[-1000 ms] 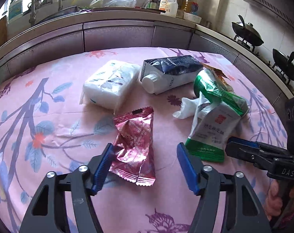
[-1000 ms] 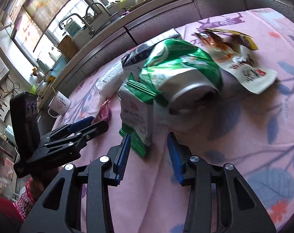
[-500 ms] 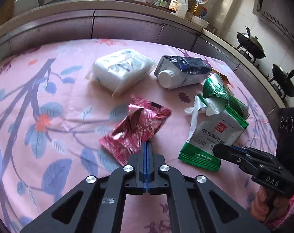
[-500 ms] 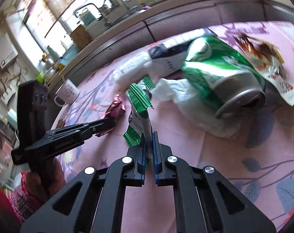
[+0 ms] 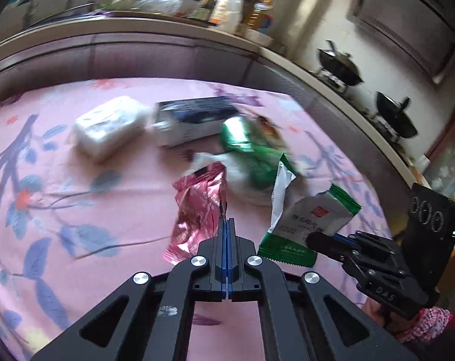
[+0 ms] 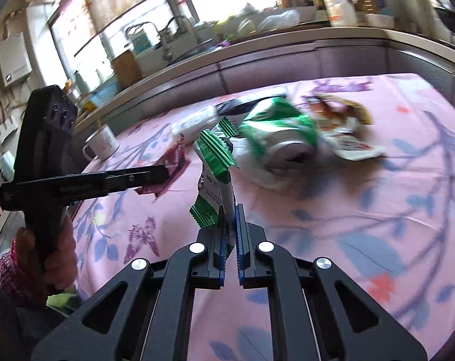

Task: Collect trash
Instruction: 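Carry the pink packet and green carton to the beige bin with both tools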

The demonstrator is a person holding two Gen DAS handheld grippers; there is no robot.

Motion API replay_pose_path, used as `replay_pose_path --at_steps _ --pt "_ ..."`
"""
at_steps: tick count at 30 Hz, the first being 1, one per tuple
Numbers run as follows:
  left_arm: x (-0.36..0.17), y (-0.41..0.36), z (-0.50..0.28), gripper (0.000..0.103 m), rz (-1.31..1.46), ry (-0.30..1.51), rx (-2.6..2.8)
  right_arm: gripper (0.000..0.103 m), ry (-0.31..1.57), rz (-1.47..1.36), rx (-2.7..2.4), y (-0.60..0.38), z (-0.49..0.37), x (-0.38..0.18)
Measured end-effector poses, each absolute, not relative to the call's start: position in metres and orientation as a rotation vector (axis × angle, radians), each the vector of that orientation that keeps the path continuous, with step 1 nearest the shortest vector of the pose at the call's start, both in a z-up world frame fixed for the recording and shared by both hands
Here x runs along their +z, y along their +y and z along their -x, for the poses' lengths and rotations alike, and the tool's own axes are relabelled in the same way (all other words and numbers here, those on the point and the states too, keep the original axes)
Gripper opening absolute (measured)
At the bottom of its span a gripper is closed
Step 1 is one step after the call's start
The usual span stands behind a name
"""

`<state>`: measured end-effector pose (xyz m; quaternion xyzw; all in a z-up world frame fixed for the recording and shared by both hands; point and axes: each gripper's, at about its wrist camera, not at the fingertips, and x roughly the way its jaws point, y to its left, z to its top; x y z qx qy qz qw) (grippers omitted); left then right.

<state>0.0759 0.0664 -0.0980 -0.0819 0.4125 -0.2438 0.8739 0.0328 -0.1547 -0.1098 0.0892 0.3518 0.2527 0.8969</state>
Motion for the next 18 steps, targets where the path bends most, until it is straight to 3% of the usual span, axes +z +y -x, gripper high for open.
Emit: replay_pose_path --at_steps 18 --pt "-0.083 -0.109 -0.077 0.000 -0.036 0.886 -0.863 0.005 0.635 -0.446 0.176 -0.317 0.006 -0.121"
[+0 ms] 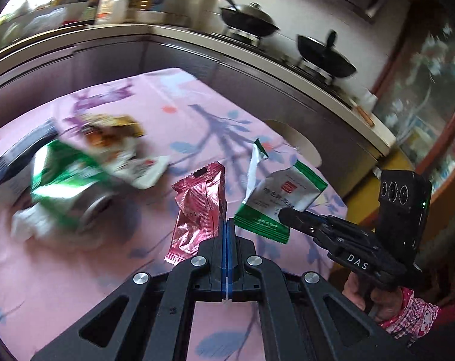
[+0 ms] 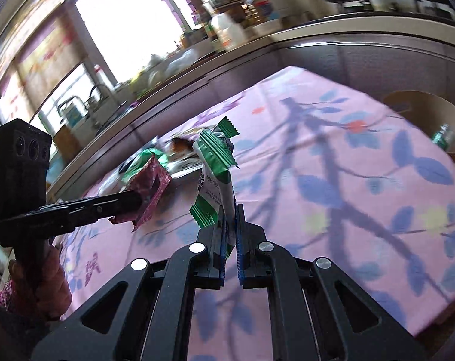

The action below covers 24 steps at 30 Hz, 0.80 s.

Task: Collect trash
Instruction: 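Carry the pink packet and green carton to the beige bin with both tools, then open both tools to drop the packet and carton into the bin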

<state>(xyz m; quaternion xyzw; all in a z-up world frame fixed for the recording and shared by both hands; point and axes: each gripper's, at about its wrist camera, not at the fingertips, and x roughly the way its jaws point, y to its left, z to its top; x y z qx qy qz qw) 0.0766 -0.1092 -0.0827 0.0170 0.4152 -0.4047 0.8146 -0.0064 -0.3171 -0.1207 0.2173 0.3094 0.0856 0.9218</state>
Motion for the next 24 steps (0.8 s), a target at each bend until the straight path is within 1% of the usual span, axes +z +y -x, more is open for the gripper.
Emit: replay_pose_path --at_steps 13,24 --pt "-0.078 -0.234 -0.096 0.001 -0.198 0.883 -1.013 0.005 0.594 -0.568 0.024 -0.410 0.019 -0.140" --pt "-0.076 -0.353 -0.131 0.001 -0.255 0.877 -1.104 0.005 0.545 -0.611 -0.115 -0.513 0.005 -0.132"
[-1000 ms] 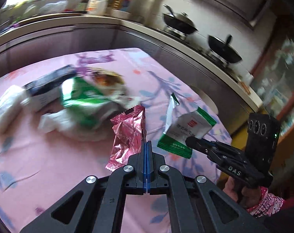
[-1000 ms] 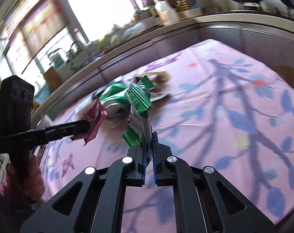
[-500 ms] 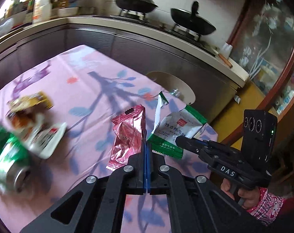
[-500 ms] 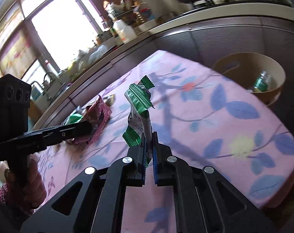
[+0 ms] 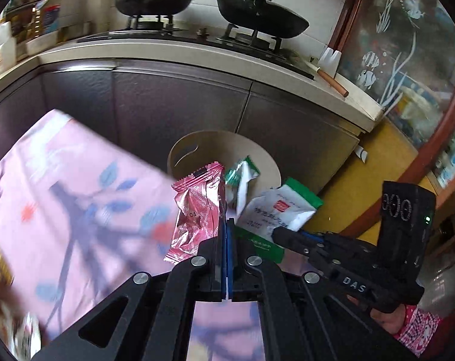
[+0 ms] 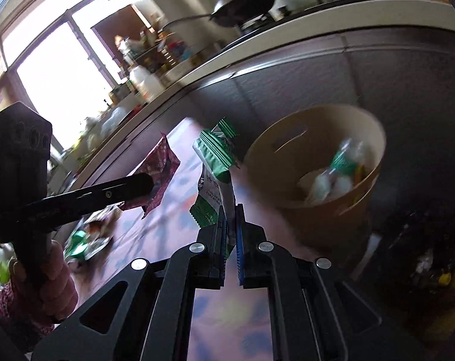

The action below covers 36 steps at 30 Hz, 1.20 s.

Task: Collect trash
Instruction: 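Open both tools to drop the packet and carton into the bin, then move both open tools back toward the table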

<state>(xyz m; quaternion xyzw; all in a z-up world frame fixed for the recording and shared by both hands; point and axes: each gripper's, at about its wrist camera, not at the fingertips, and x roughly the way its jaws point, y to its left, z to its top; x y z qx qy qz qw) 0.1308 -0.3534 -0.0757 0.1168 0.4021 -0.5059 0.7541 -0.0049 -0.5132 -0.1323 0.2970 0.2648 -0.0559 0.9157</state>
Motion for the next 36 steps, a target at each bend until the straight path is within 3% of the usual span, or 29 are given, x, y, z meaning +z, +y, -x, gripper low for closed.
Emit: replay_pose_path --at_steps 9,12,13,14,15,16,17,28,30,32,34,36 --pt "-0.101 -0.448 -0.166 0.000 -0.326 0.919 -1.120 0.006 0.612 -0.600 -0.222 -0.581 -0.027 -0.147" --pt "-0.115 -0.466 -0.173 0.001 -0.351 0.942 -1.099 0.010 0.649 -0.595 -0.224 -0.588 -0.036 -0.152" --pt "-0.120 -0.470 -0.175 0.001 -0.360 0.946 -1.081 0.016 0.661 -0.602 -0.216 -0.590 -0.038 -0.154" --pt "-0.122 -0.471 -0.177 0.002 -0.364 0.951 -1.070 0.022 0.664 -0.602 -0.216 -0.590 -0.039 -0.154" --pt "-0.125 -0.473 -0.178 0.005 -0.370 0.960 -1.054 0.034 0.660 -0.601 -0.222 -0.591 -0.038 -0.153" --pt "-0.127 -0.474 -0.180 0.024 -0.377 0.967 -1.027 0.040 0.645 -0.599 -0.231 -0.592 -0.037 -0.151" --pt "-0.127 -0.473 -0.182 0.034 -0.370 0.970 -1.003 0.040 0.634 -0.595 -0.239 -0.592 -0.035 -0.149" --pt "-0.085 -0.451 -0.170 0.034 -0.308 0.902 -1.029 0.040 0.545 -0.632 -0.261 -0.571 -0.013 -0.133" --pt "-0.081 -0.453 -0.166 0.043 -0.313 0.901 -1.044 0.040 0.537 -0.632 -0.264 -0.566 -0.010 -0.130" --pt "-0.081 -0.459 -0.164 0.083 -0.320 0.902 -1.046 0.040 0.538 -0.633 -0.268 -0.562 -0.008 -0.129" --pt "-0.082 -0.464 -0.168 0.094 -0.300 0.898 -1.041 0.040 0.538 -0.635 -0.275 -0.559 -0.007 -0.129" --pt "-0.084 -0.470 -0.174 0.094 -0.283 0.937 -1.045 0.040 0.534 -0.640 -0.281 -0.560 -0.007 -0.129"
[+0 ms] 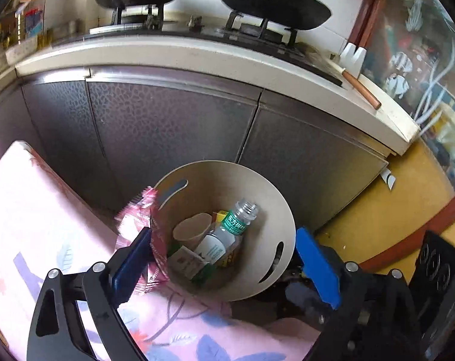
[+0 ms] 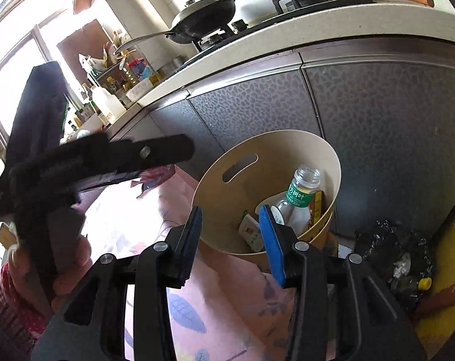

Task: Collect trash
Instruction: 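Move both open tools back toward the table, then grasp the white tissue pack with the left tool while the right tool grasps the blue-and-white milk carton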

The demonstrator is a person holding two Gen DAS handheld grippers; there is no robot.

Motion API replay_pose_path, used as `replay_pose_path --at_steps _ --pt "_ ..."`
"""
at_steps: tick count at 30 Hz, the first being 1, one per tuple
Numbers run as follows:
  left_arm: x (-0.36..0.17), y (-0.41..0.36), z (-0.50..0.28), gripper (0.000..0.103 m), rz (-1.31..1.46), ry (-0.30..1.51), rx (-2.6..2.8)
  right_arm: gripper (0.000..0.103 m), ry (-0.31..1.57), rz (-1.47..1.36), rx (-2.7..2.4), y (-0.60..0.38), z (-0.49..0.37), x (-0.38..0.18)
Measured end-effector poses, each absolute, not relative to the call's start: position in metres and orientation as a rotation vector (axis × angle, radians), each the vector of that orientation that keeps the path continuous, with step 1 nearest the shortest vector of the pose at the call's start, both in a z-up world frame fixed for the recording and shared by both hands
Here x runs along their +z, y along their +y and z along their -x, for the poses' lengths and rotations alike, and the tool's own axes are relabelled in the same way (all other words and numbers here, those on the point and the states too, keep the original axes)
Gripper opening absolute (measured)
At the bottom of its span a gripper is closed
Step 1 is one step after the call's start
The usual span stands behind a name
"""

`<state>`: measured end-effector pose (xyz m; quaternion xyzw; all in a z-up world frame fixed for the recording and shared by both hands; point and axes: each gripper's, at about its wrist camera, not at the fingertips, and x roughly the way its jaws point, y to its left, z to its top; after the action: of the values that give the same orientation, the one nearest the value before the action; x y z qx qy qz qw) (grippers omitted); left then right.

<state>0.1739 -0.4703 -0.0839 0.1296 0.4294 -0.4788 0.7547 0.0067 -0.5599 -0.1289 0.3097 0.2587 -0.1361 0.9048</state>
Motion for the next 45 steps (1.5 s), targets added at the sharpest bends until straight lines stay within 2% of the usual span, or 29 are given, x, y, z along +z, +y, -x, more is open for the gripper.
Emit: replay_pose_path --at_steps 1,5,9,16,21,28,36,39,43,45 --pt "-0.086 -0.474 -0.181 0.094 -0.253 0.985 -1.069 0.040 0.533 -0.641 -0.282 -0.561 -0.007 -0.129" --pt "-0.086 -0.481 -0.195 0.082 -0.181 1.056 -1.158 0.040 0.531 -0.647 -0.288 -0.569 -0.008 -0.133" --pt "-0.101 -0.489 -0.210 0.081 -0.091 1.186 -1.252 0.040 0.541 -0.666 -0.285 -0.576 -0.013 -0.141" --pt "-0.104 -0.470 -0.228 0.081 -0.033 1.177 -1.143 0.040 0.522 -0.696 -0.261 -0.581 -0.017 -0.140" --pt "-0.085 -0.431 -0.224 0.080 -0.048 1.089 -1.053 0.040 0.493 -0.703 -0.199 -0.564 -0.019 -0.124" --pt "-0.031 -0.306 -0.198 0.075 0.015 0.915 -1.002 0.040 0.510 -0.663 -0.056 -0.501 -0.038 -0.094" --pt "-0.002 -0.093 -0.186 0.075 0.006 0.790 -0.730 0.040 0.589 -0.559 0.124 -0.390 -0.074 -0.071" --pt "-0.007 -0.009 -0.189 0.080 -0.030 0.771 -0.523 0.040 0.631 -0.531 0.189 -0.345 -0.093 -0.068" --pt "-0.033 0.079 -0.197 0.097 -0.009 0.800 -0.316 0.040 0.683 -0.461 0.278 -0.290 -0.122 -0.059" --pt "-0.051 0.099 -0.203 0.099 0.000 0.837 -0.287 0.040 0.717 -0.430 0.342 -0.261 -0.141 -0.053"
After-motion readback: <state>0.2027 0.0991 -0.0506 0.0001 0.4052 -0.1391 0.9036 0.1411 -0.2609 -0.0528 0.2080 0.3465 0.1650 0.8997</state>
